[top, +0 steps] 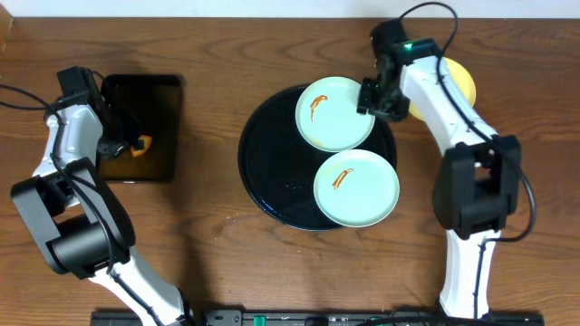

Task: Clean dirty plates on tray and stack at the side
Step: 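Reach the right gripper to the upper green plate and grip its rim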

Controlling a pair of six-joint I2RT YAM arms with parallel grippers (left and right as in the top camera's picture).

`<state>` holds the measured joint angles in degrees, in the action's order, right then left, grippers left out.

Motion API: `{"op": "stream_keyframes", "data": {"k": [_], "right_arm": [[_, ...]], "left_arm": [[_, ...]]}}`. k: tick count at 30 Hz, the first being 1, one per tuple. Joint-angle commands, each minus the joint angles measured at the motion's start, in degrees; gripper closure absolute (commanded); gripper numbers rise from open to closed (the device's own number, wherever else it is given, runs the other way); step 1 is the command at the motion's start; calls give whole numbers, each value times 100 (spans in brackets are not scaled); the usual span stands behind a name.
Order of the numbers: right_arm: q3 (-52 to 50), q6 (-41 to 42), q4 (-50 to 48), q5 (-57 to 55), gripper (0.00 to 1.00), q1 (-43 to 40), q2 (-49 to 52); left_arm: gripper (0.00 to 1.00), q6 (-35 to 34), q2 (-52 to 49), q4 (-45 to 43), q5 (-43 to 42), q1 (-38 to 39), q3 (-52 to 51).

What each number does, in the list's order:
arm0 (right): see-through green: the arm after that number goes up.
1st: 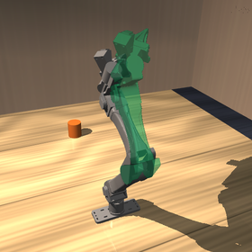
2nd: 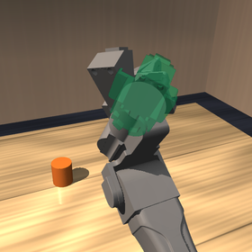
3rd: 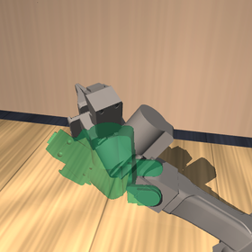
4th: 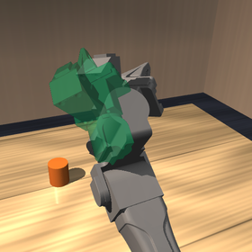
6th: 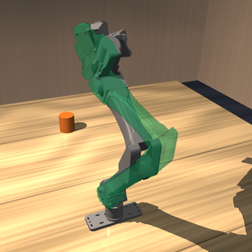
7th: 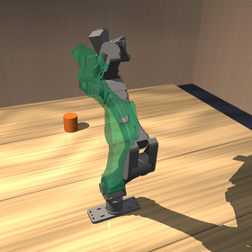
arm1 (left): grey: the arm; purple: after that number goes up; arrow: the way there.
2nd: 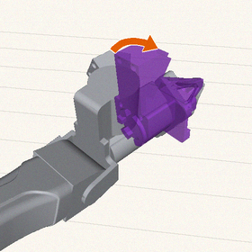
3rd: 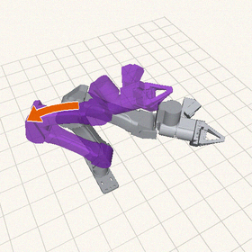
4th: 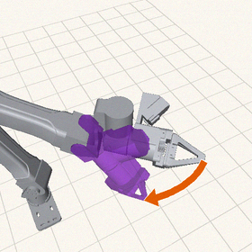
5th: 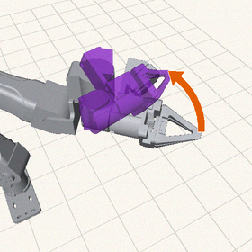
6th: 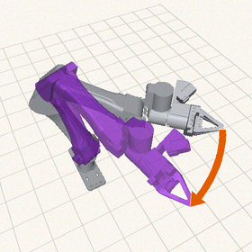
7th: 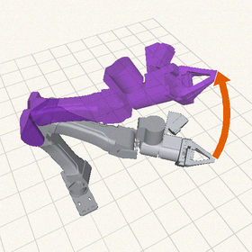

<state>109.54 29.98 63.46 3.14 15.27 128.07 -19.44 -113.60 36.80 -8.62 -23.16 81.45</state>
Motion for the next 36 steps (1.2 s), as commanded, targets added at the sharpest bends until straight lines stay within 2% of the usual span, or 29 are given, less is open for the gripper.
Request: {"op": "stream_keyframes", "data": {"k": [1,5,8,15,19,36], "right_arm": [[26,874,4,-153,53,210,369],[26,994,2,-380,50,308,518],[26,1029,-9,-439,52,350,535],[26,1023,-109,-439,79,503,535],[26,1023,-195,-417,98,649,535],[24,546,-341,-525,98,1735,739]], "left_arm": [[92,35,-24,0,48,-28,-42],[93,35,-24,0,48,-28,-42],[92,35,-24,-2,48,-28,-42],[92,35,-24,-2,48,-28,-42],[93,35,-24,-2,48,-28,-42],[92,39,-24,24,46,-28,-42]]}}
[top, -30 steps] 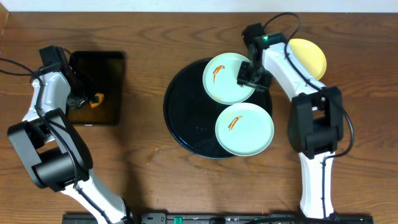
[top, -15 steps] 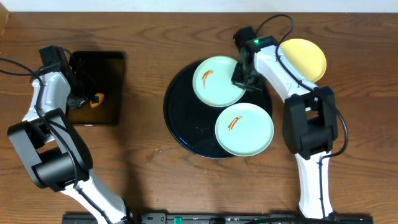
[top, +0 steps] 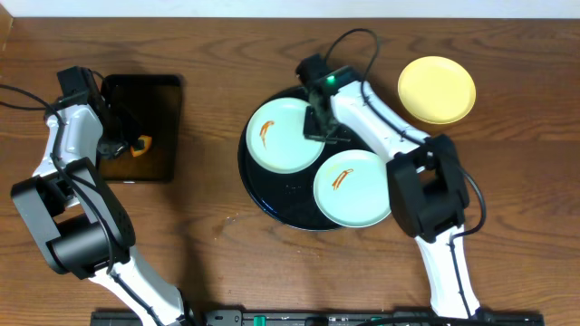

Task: Clean dirty plates on tray and stack at the side

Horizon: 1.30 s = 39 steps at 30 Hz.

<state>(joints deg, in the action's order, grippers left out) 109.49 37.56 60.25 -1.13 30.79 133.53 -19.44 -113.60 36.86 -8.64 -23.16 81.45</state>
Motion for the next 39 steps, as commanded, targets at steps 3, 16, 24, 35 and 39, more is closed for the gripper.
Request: {"op": "stream_keyframes", "data": {"k": [3,16,24,35,39], "right_arm": [[28,-498,-39,13,98,245,225],[31,-1954,-90,282,99,225,223],[68,-2070,236,162,99,-55,221],[79,-2194,-37,216,99,-212,221],[76,-2175,-105,269,99,-160,221]], "left_arm": [[92,39,-24,15,48,-28,-46],[92,39,-24,13,50,-28,-46],[92,37,-24,11,50,-28,-46],[93,37,-28,7,42,-20,-46],[92,37,-105,-35,33,11,-46]]}}
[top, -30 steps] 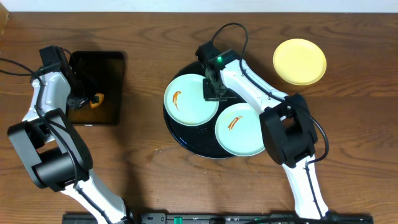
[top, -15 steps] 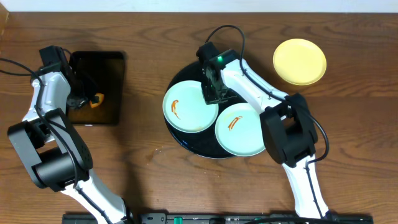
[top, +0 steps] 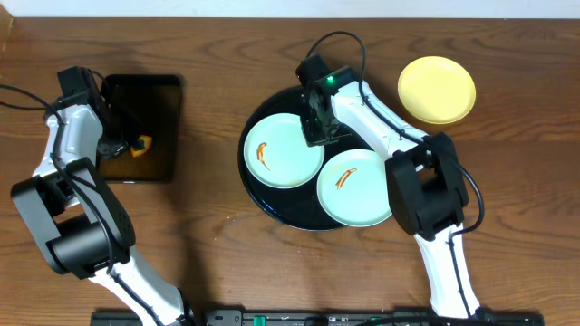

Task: Clean dirty plates on tray and stack at the side

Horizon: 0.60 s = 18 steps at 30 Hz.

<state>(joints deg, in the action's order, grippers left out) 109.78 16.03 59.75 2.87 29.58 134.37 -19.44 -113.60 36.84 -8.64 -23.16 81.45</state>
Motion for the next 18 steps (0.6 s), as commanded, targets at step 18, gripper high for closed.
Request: {"op": "stream_keyframes", "data": {"k": [18], "right_arm": [[48,-20,-181,-133,99,127,138]], "left_arm": [[92,184,-564,-205,68,9,17]]}}
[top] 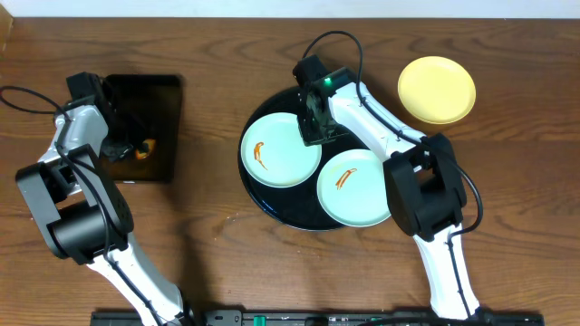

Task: Clean dirty plates on tray and stack at the side

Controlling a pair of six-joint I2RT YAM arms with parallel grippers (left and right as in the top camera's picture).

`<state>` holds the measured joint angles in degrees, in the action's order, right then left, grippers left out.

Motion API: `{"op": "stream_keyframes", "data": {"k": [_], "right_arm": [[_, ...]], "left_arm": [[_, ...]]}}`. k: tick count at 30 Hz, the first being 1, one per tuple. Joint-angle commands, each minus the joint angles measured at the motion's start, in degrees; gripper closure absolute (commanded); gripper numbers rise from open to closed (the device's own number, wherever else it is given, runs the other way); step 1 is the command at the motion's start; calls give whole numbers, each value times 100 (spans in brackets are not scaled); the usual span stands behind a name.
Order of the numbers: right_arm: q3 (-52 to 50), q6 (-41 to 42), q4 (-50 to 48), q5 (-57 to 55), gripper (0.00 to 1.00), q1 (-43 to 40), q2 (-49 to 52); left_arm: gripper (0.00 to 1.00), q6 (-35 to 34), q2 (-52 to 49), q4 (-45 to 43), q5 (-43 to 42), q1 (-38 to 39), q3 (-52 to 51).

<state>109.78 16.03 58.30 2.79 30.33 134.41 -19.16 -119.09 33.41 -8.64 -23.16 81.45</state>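
A round black tray [272,195] in the middle holds two pale green plates smeared with orange. The left plate [279,154] lies on the tray's left half, and the right plate [358,190] sits at the front right. My right gripper [313,129] is at the far right rim of the left plate and looks shut on that rim. A clean yellow plate [437,89] rests on the table at the far right. My left gripper [138,147] sits over a black rectangular tray [149,95], closed around a small orange sponge [147,148].
The rectangular tray lies at the far left and the left arm reaches over its left edge. The right arm's cable loops above the round tray. Bare brown table runs along the front and between the two trays.
The left arm has shifted a little to the right, and the orange sponge has shifted with it. The left green plate has edged slightly further left. The right gripper stays at its rim.
My right gripper first held a green plate by its rim at the round tray's far right, near the yellow plate. Later that plate was on the tray's far left, then lower on its left half. The left gripper stayed at the sponge until now.
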Motion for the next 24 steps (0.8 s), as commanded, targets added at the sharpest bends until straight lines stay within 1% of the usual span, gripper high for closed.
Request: {"op": "stream_keyframes", "data": {"k": [1,9,15,17,20,24], "right_arm": [[48,-20,-33,-122,99,52,133],[48,238,-98,-127,99,50,133],[48,238,-199,-131,99,50,133],[48,238,-223,-131,99,52,133],[48,236,-273,-131,99,52,133],[46,236,-315,-131,99,52,133]], "left_arm": [[92,155,48,225,66,9,72],[93,151,1108,422,4,9,162],[93,160,1814,492,11,9,162],[93,297,1869,411,15,9,160],[92,717,1810,81,33,9,13],[93,778,1491,-302,28,11,-245]]}}
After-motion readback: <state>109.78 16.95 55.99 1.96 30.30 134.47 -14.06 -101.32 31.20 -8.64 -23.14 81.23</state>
